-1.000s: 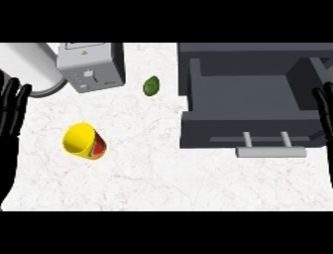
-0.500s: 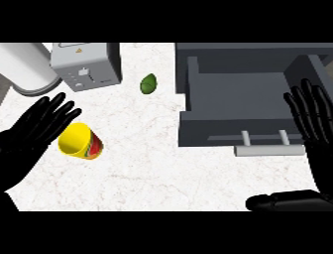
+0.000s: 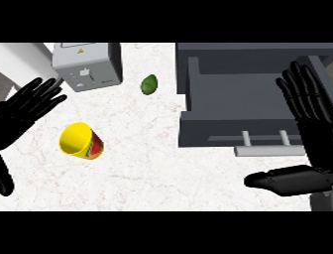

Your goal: Pick up the cup, place it into the drawer and close the drawer

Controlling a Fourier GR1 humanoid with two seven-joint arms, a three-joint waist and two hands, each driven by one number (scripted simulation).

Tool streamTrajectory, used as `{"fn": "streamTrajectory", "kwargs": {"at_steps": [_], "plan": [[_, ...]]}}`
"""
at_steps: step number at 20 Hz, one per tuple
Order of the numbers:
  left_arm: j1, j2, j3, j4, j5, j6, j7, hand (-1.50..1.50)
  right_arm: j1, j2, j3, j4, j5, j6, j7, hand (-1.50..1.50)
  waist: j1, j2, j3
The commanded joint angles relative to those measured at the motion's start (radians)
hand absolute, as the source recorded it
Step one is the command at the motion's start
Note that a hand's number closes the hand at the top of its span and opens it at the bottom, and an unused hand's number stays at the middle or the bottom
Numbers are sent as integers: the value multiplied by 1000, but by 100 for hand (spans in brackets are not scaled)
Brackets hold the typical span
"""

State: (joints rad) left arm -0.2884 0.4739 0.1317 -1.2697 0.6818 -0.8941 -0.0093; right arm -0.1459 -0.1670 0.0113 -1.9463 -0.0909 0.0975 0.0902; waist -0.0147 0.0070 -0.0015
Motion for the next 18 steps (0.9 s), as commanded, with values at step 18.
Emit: {"fn": "streamTrajectory", "kwargs": {"at_steps": [18], "plan": [[-200,-13,-53,732,-702,2,-698,-150,-155,-16,-60,119,-1,23,-11,-150,-15,9,-3]]}}
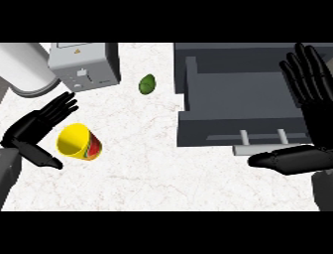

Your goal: Pick up the cup, place it into the drawer and close the drawer

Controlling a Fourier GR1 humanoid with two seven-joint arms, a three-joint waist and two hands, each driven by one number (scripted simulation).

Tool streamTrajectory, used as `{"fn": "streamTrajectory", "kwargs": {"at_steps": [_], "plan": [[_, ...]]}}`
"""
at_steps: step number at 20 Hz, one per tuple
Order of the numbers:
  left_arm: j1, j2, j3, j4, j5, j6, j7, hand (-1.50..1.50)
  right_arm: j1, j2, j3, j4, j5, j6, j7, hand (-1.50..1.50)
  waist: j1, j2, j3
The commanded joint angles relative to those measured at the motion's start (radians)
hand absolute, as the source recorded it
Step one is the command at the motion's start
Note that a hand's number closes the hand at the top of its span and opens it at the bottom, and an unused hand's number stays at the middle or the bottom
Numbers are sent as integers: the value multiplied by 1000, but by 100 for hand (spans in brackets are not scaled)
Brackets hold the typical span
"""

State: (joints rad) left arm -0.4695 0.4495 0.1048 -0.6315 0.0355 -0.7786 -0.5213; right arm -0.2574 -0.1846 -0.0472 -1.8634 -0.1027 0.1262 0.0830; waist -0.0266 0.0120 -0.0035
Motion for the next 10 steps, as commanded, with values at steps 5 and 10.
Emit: {"fn": "streamTrajectory", "kwargs": {"at_steps": [5,10], "plan": [[-47,-28,-71,177,-122,3,-274,-150,-7,4,-19,22,-7,-2,-13,-150,-13,4,-1],[-17,-17,-99,228,-151,37,-388,-150,-18,-35,-38,8,-41,40,7,-150,-24,8,-4]]}}
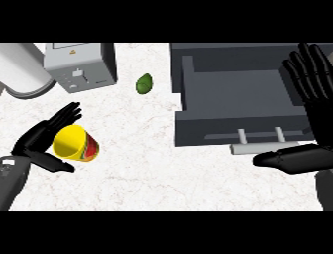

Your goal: Pick up the cup, place it into the drawer and close the drawer

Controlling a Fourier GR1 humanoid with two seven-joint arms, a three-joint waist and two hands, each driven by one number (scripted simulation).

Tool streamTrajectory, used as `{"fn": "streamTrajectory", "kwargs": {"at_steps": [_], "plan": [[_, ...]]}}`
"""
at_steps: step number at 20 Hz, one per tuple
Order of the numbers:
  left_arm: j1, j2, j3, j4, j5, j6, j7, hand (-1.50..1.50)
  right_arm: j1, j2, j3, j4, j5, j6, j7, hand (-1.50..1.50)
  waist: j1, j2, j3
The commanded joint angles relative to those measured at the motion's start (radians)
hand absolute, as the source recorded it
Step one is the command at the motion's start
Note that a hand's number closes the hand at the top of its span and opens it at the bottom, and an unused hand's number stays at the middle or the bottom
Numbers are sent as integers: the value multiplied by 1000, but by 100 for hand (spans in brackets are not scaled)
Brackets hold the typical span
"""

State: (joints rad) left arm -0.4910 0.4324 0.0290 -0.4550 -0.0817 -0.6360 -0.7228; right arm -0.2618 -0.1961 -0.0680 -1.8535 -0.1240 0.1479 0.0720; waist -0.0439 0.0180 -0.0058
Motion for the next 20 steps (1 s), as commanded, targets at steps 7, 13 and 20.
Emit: {"fn": "streamTrajectory", "kwargs": {"at_steps": [7,13,20], "plan": [[-44,-43,-33,118,-26,-72,-227,-150,-21,5,12,8,-5,9,9,-150,-16,9,-2],[-35,-63,-67,142,-52,-47,-302,-150,-74,5,6,11,-6,-11,48,-150,-9,8,-4],[-54,-71,-90,172,-55,-80,-326,-150,-34,-11,-2,-5,-29,13,68,-150,-14,5,-2]]}}
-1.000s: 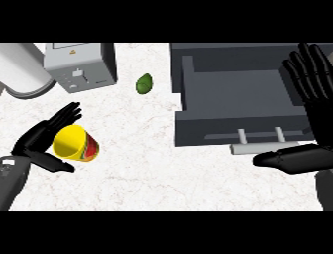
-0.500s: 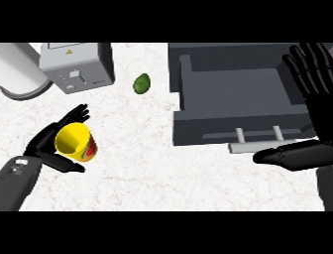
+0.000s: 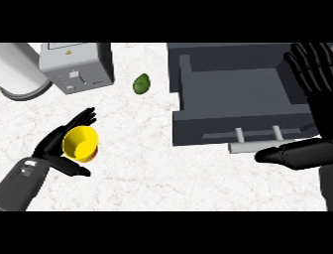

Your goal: Pick up the cup, place it into the drawer and close the drawer

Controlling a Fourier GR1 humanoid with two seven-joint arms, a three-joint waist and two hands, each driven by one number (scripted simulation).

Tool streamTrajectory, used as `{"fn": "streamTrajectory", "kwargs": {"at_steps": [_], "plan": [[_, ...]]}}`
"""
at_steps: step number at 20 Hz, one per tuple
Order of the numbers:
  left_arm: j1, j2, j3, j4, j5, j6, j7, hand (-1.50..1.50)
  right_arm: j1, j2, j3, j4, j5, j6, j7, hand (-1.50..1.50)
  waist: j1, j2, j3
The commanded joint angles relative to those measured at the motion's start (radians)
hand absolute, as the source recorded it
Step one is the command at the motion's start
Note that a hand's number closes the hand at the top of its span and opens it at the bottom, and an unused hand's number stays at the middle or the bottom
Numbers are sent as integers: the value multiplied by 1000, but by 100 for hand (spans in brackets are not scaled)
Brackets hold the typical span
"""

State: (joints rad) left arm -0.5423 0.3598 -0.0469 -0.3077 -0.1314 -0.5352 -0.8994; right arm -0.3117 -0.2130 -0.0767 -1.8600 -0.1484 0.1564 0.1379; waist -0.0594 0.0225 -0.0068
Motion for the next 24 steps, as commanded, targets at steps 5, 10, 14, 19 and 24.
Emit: {"fn": "streamTrajectory", "kwargs": {"at_steps": [5,10,14,19,24], "plan": [[-16,-52,-23,39,13,-216,-121,-150,-8,0,-5,-6,-7,1,4,-150,-7,4,-2],[-33,-76,-40,-19,28,-236,-163,150,-31,-15,-15,25,11,-7,15,-150,7,2,-2],[-9,-75,-11,-51,25,2,-275,150,23,-13,-15,-7,2,7,0,-150,5,-3,0],[27,-121,153,-25,147,301,-244,150,-12,-27,-41,-1,3,-7,13,-150,35,-9,1],[54,-177,342,-39,308,480,-271,150,19,-24,-49,0,0,-4,-2,-150,43,-12,2]]}}
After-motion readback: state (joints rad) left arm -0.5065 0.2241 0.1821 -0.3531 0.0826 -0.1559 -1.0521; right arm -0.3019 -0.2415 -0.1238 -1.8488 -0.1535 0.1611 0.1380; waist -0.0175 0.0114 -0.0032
